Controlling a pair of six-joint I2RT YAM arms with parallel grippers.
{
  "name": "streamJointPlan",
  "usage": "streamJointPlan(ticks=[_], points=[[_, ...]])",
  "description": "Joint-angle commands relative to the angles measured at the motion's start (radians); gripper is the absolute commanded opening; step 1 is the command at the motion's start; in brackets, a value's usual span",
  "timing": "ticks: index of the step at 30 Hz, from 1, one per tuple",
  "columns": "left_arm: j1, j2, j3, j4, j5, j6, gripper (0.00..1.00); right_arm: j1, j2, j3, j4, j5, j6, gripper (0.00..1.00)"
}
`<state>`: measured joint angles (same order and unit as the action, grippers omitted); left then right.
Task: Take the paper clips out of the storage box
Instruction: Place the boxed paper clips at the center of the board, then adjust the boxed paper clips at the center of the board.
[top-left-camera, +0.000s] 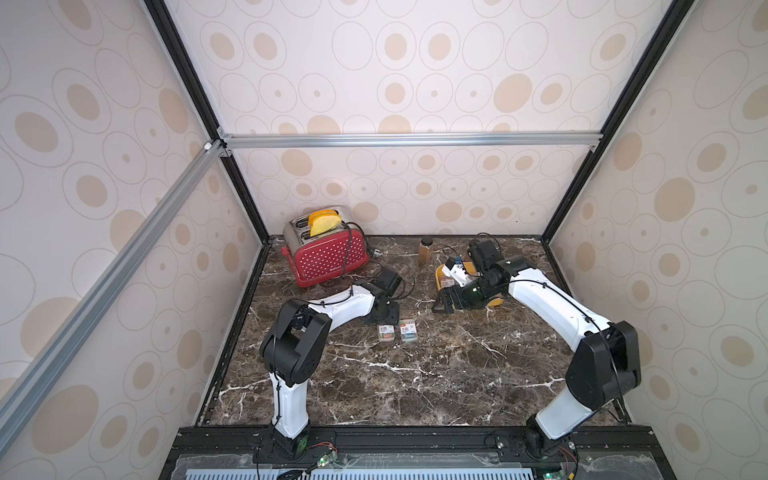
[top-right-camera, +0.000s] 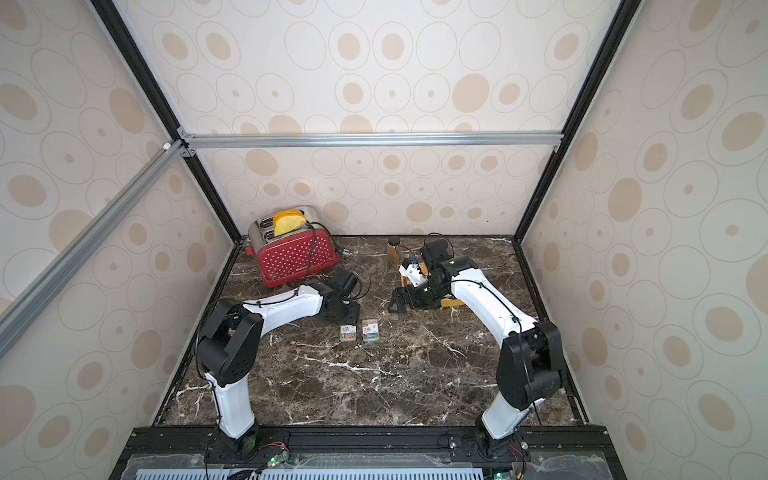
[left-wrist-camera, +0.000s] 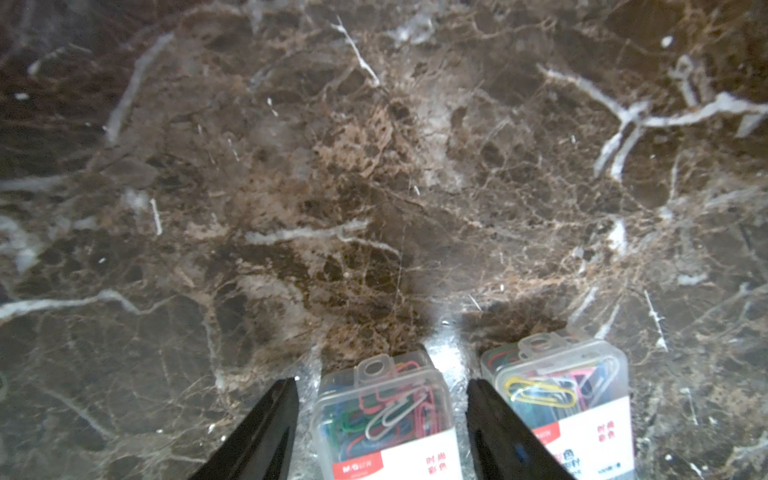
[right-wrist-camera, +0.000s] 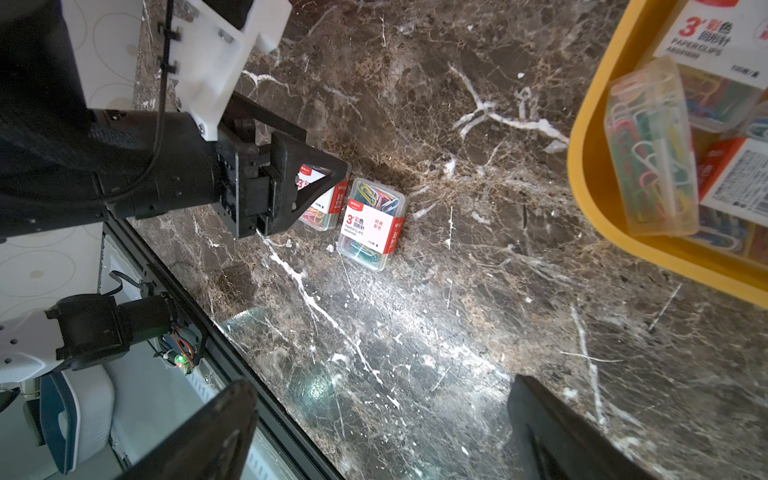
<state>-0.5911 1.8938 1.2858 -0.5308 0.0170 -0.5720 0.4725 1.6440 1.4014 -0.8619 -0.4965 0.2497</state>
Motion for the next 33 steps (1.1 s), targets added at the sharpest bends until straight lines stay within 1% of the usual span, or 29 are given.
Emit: streamJointPlan(ticks=[1, 4, 7, 9, 10, 11, 14, 16, 20, 24, 28, 33], points=[[-0.008, -0.080, -0.002, -0.005, -0.047, -0.012, 0.67, -0.002, 0.017, -0.002, 0.009, -0.017, -0.013, 1.00], [-0.002, -0.141, -0.033, 0.000, -0.066, -0.019, 0.65, -0.001, 0.029, -0.002, 0.018, -0.024, -0.016, 1.00], [0.013, -0.195, -0.068, 0.013, -0.044, -0.030, 0.60, 0.000, 0.050, -0.001, 0.030, -0.035, -0.017, 1.00], [0.028, -0.218, -0.095, 0.022, -0.013, -0.039, 0.51, -0.001, 0.067, 0.003, 0.042, -0.042, -0.017, 1.00], [0.035, -0.222, -0.105, 0.019, 0.001, -0.044, 0.44, 0.002, 0.078, 0.005, 0.047, -0.042, -0.017, 0.99], [0.042, -0.227, -0.116, 0.016, 0.012, -0.051, 0.39, 0.003, 0.090, 0.010, 0.050, -0.044, -0.016, 0.97], [0.056, -0.240, -0.152, 0.021, 0.031, -0.057, 0.29, 0.011, 0.125, 0.018, 0.073, -0.049, -0.009, 0.88], [0.062, -0.242, -0.171, 0.017, 0.036, -0.057, 0.26, 0.019, 0.152, 0.024, 0.086, -0.050, -0.005, 0.84], [0.084, -0.235, -0.197, -0.001, 0.029, -0.064, 0.21, 0.041, 0.204, 0.041, 0.093, -0.048, 0.003, 0.78], [0.093, -0.230, -0.210, 0.010, 0.025, -0.046, 0.18, 0.056, 0.233, 0.043, 0.121, -0.050, 0.017, 0.74], [0.093, -0.180, -0.205, 0.018, 0.033, -0.022, 0.12, 0.073, 0.278, 0.054, 0.154, -0.074, 0.044, 0.72], [0.093, -0.151, -0.236, 0.072, 0.056, -0.024, 0.11, 0.098, 0.321, 0.070, 0.196, -0.086, 0.066, 0.68]])
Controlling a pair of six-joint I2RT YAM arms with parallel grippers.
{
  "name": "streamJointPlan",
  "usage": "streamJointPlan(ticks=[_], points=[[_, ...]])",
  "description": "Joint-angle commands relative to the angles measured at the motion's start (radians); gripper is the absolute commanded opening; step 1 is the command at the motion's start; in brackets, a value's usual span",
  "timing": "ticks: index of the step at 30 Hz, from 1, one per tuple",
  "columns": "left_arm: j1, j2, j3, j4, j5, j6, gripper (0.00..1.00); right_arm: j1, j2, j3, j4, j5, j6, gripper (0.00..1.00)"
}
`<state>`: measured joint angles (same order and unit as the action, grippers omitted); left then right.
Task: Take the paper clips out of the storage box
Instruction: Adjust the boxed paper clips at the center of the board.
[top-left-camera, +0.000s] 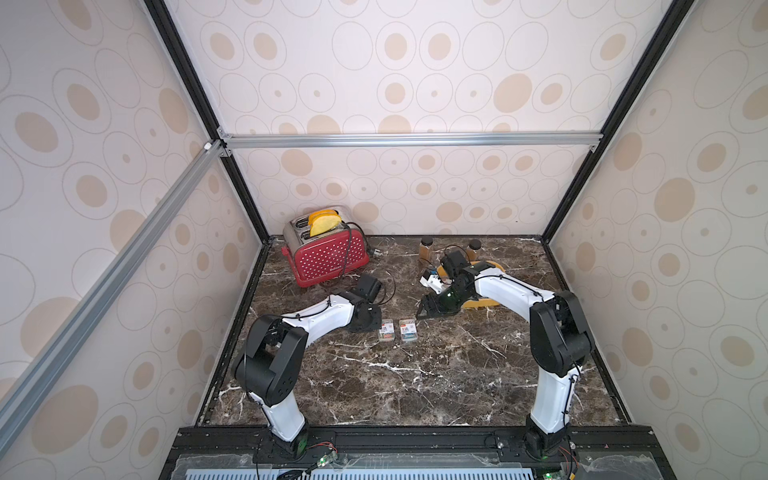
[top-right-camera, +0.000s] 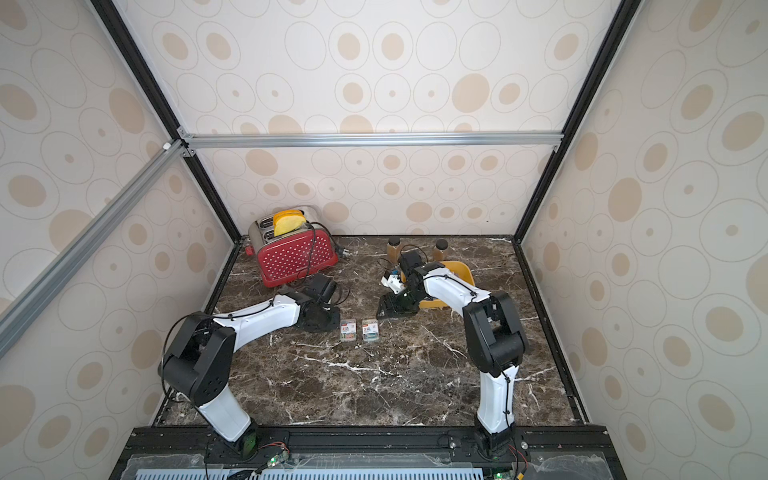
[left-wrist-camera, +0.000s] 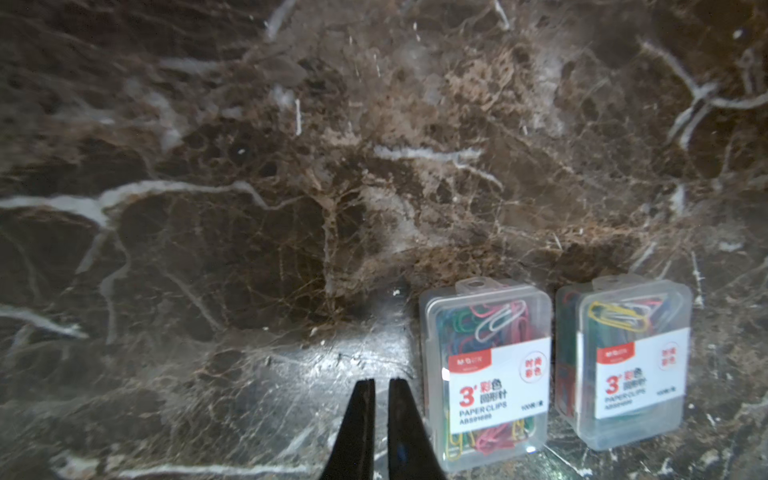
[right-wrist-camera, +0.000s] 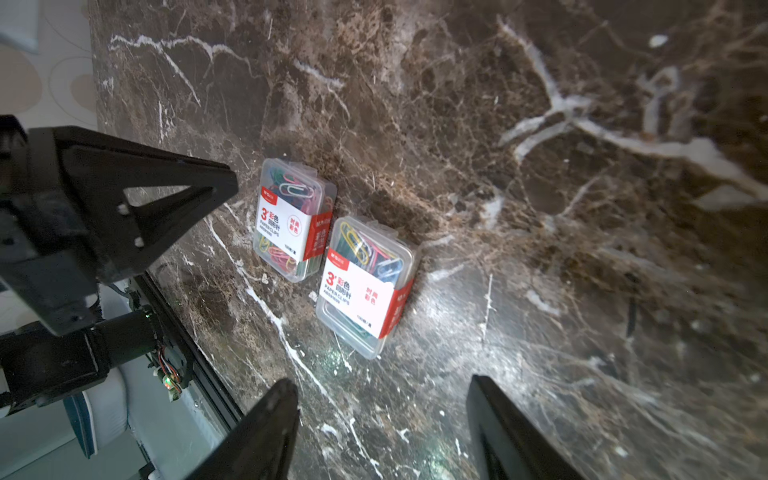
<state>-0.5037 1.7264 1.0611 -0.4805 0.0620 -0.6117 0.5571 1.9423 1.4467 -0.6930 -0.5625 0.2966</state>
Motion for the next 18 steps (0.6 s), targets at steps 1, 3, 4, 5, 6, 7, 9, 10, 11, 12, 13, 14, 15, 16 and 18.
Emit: streamJointPlan(ticks=[1, 3, 4, 5, 6, 7, 9, 10, 11, 12, 13, 14, 15, 16, 18], points=[[0.005, 0.024, -0.013, 0.028, 0.012, 0.018, 0.11, 0.016, 0.033, 0.030, 0.031, -0.023, 0.021, 0.67], [0.005, 0.038, -0.006, 0.032, 0.013, 0.026, 0.11, 0.024, 0.055, 0.036, 0.034, -0.027, 0.023, 0.66], [0.005, 0.042, -0.003, 0.033, 0.013, 0.028, 0.11, 0.026, 0.064, 0.038, 0.039, -0.028, 0.024, 0.64], [0.006, 0.046, -0.001, 0.033, 0.014, 0.030, 0.11, 0.028, 0.072, 0.037, 0.043, -0.031, 0.027, 0.63], [0.005, 0.049, 0.000, 0.036, 0.015, 0.032, 0.11, 0.030, 0.079, 0.038, 0.046, -0.032, 0.030, 0.63], [0.005, 0.053, 0.002, 0.036, 0.016, 0.034, 0.11, 0.032, 0.085, 0.038, 0.049, -0.033, 0.031, 0.62], [0.005, 0.056, 0.008, 0.036, 0.016, 0.040, 0.11, 0.032, 0.093, 0.033, 0.053, -0.033, 0.033, 0.58], [0.005, 0.057, 0.011, 0.034, 0.015, 0.043, 0.12, 0.032, 0.097, 0.031, 0.056, -0.034, 0.036, 0.58], [0.005, 0.058, 0.012, 0.034, 0.013, 0.047, 0.12, 0.032, 0.098, 0.025, 0.059, -0.034, 0.040, 0.57], [0.005, 0.061, 0.015, 0.032, 0.012, 0.050, 0.12, 0.035, 0.099, 0.021, 0.064, -0.036, 0.045, 0.57], [0.005, 0.064, 0.017, 0.030, 0.009, 0.054, 0.12, 0.035, 0.101, 0.016, 0.073, -0.041, 0.050, 0.56], [0.006, 0.066, 0.019, 0.028, 0.007, 0.057, 0.12, 0.035, 0.103, 0.012, 0.079, -0.045, 0.055, 0.55], [0.006, 0.070, 0.021, 0.025, 0.006, 0.061, 0.13, 0.037, 0.106, 0.010, 0.086, -0.053, 0.061, 0.55], [0.006, 0.070, 0.023, 0.023, 0.003, 0.064, 0.13, 0.038, 0.110, 0.007, 0.095, -0.059, 0.068, 0.54], [0.005, 0.073, 0.027, 0.022, 0.001, 0.069, 0.14, 0.038, 0.117, -0.005, 0.120, -0.075, 0.087, 0.51]])
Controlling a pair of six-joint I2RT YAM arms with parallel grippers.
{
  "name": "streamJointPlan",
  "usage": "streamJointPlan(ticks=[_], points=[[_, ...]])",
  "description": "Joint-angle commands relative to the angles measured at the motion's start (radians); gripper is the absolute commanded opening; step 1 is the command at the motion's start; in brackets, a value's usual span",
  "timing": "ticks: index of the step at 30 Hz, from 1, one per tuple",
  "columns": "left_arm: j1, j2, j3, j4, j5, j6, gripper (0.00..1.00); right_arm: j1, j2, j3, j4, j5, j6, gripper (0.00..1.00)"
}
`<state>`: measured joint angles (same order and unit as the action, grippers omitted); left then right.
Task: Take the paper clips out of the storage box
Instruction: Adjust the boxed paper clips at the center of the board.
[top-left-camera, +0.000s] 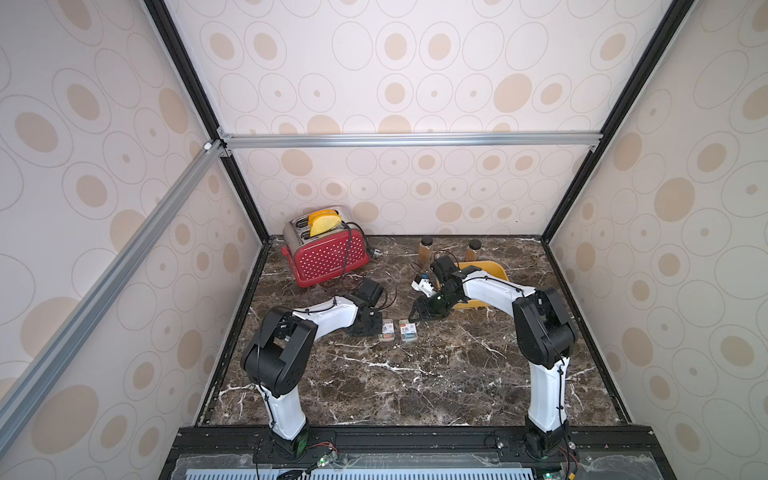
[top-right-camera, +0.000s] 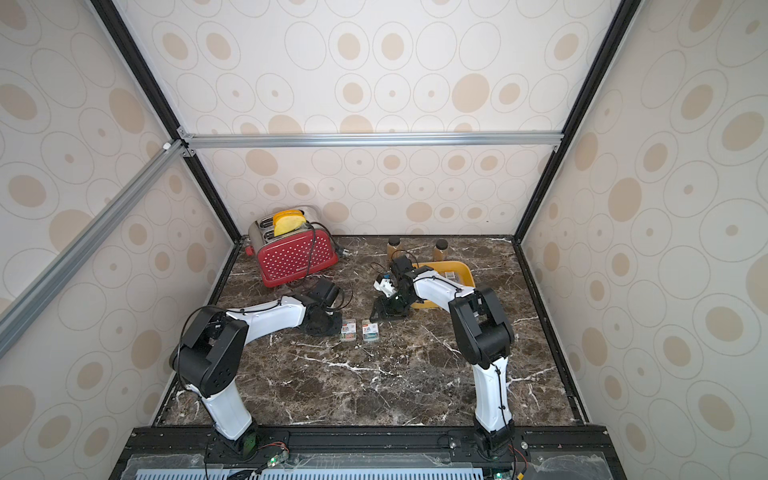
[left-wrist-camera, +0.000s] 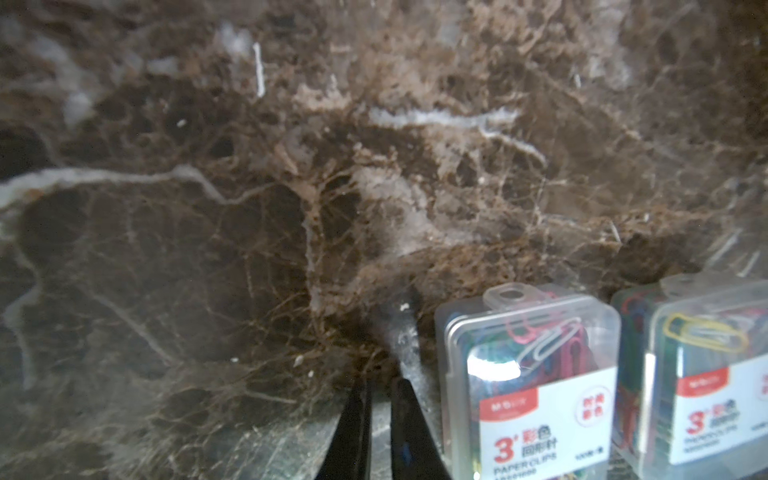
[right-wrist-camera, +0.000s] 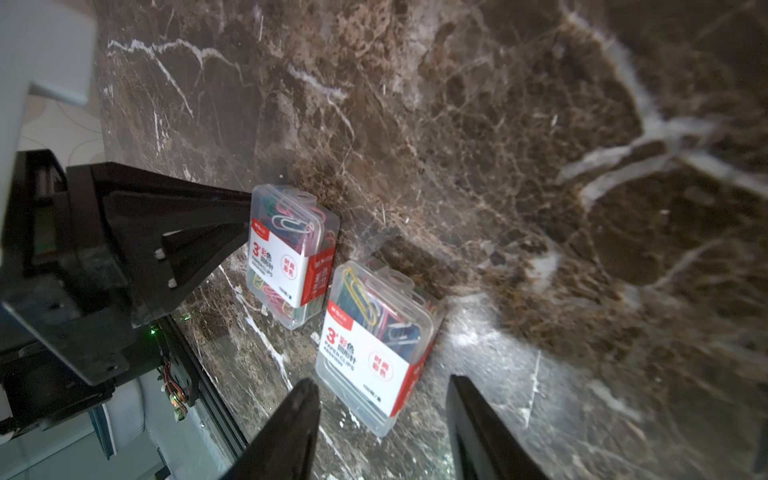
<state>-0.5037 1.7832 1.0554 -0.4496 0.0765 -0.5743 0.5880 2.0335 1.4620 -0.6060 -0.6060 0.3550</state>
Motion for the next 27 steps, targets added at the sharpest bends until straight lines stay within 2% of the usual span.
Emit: streamJointPlan(ticks=[1, 10, 14, 27], points=[[0.005, 0.017, 0.035, -0.011, -0.016, 0.036, 0.14, 0.007, 0.030, -0.026, 0.041, -0.039, 0.037, 0.50], [0.006, 0.031, 0.058, -0.027, -0.030, 0.067, 0.15, 0.023, 0.064, -0.018, 0.020, -0.021, 0.039, 0.49], [0.005, 0.045, 0.069, -0.029, -0.024, 0.078, 0.15, 0.026, 0.073, -0.017, 0.018, -0.017, 0.046, 0.44], [0.005, 0.076, 0.084, -0.014, 0.000, 0.083, 0.15, 0.028, 0.080, -0.008, 0.023, -0.010, 0.075, 0.41]])
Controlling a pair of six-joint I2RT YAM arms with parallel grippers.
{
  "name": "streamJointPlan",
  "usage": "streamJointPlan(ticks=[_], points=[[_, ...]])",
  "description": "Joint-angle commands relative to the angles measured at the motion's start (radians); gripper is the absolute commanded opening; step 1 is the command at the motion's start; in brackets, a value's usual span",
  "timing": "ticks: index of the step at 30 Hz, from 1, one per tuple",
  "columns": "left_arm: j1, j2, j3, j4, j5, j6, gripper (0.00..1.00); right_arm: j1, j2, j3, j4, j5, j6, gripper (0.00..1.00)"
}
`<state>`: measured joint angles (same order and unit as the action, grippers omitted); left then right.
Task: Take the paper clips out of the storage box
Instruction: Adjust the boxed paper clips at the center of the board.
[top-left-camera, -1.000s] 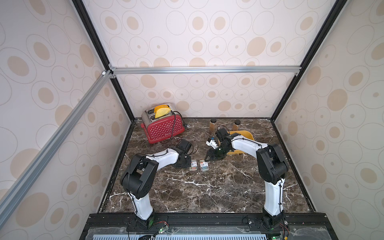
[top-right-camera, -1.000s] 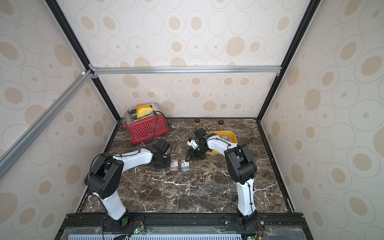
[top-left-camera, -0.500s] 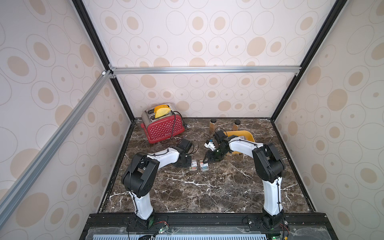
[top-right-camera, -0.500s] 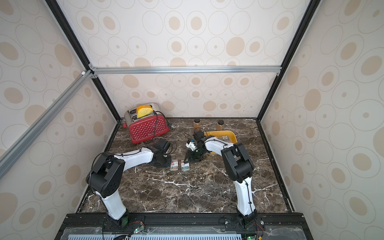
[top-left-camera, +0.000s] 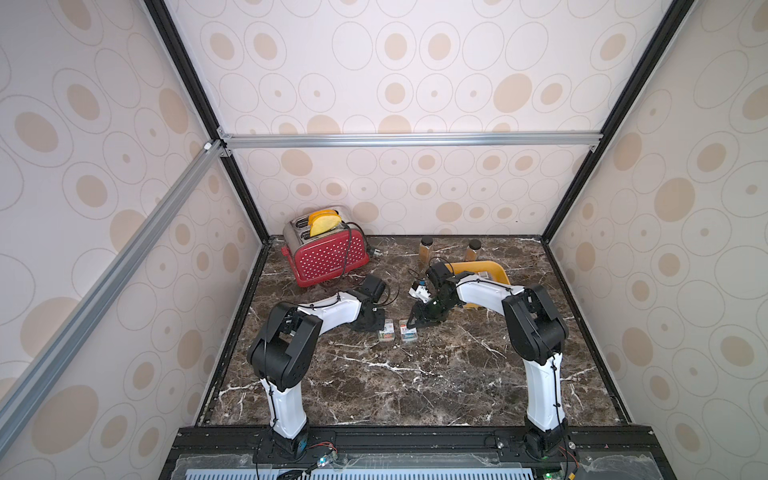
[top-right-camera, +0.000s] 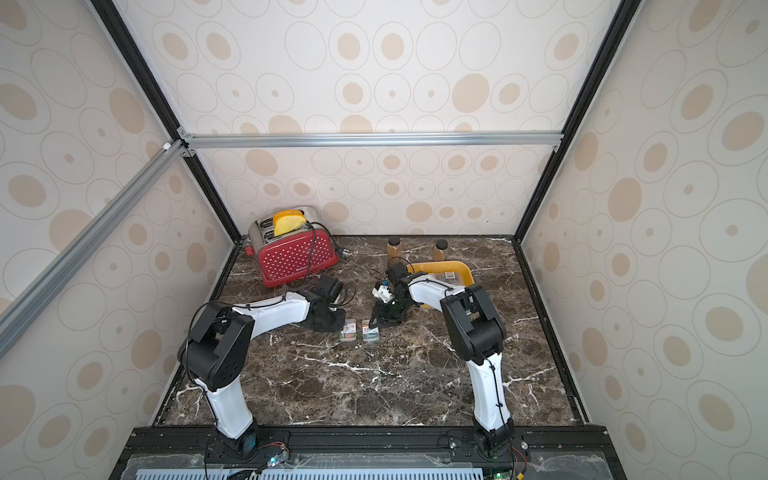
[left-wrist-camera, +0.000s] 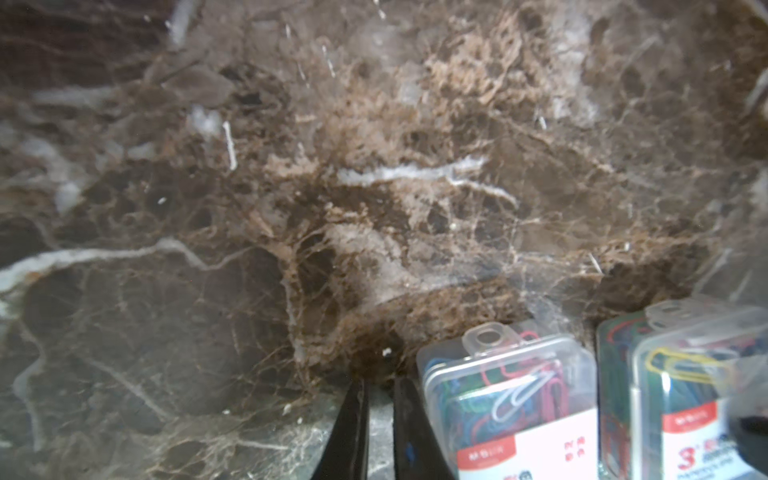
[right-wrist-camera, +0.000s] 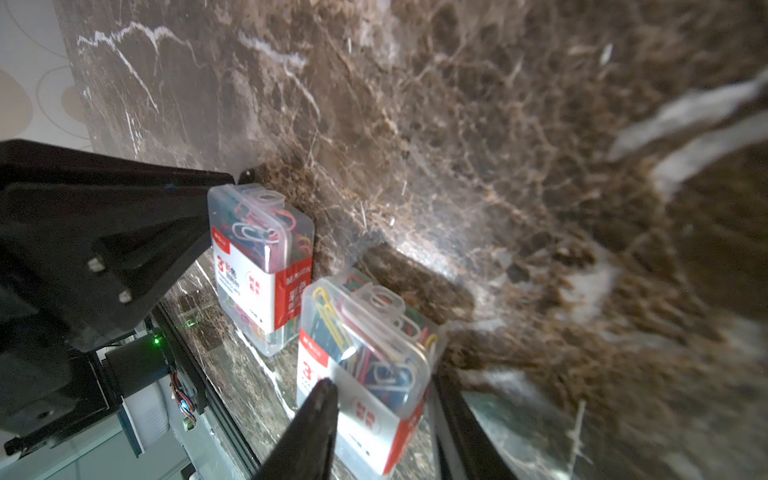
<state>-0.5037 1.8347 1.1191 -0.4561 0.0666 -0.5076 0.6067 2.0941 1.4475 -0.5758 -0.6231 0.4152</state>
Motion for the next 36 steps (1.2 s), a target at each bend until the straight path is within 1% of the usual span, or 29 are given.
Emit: streamJointPlan(ticks=[1, 5, 15, 29, 34, 36], points=[[0.006, 0.025, 0.019, -0.006, 0.010, 0.016, 0.15, 0.010, 0.018, 0.007, -0.008, 0.007, 0.018, 0.40], [0.004, 0.028, 0.016, 0.001, 0.020, 0.011, 0.15, 0.012, 0.019, 0.007, -0.001, 0.005, 0.030, 0.37], [-0.017, 0.042, 0.024, 0.010, 0.034, 0.004, 0.15, 0.016, 0.015, 0.000, 0.002, 0.008, 0.041, 0.37], [-0.025, 0.040, 0.006, 0.013, 0.051, -0.013, 0.15, 0.015, -0.016, -0.047, 0.031, 0.069, 0.127, 0.34], [-0.027, 0.034, -0.011, 0.025, 0.058, -0.026, 0.15, 0.015, -0.019, -0.055, 0.035, 0.068, 0.144, 0.34], [-0.027, 0.029, -0.022, 0.028, 0.059, -0.032, 0.15, 0.016, -0.020, -0.056, 0.036, 0.065, 0.147, 0.38]])
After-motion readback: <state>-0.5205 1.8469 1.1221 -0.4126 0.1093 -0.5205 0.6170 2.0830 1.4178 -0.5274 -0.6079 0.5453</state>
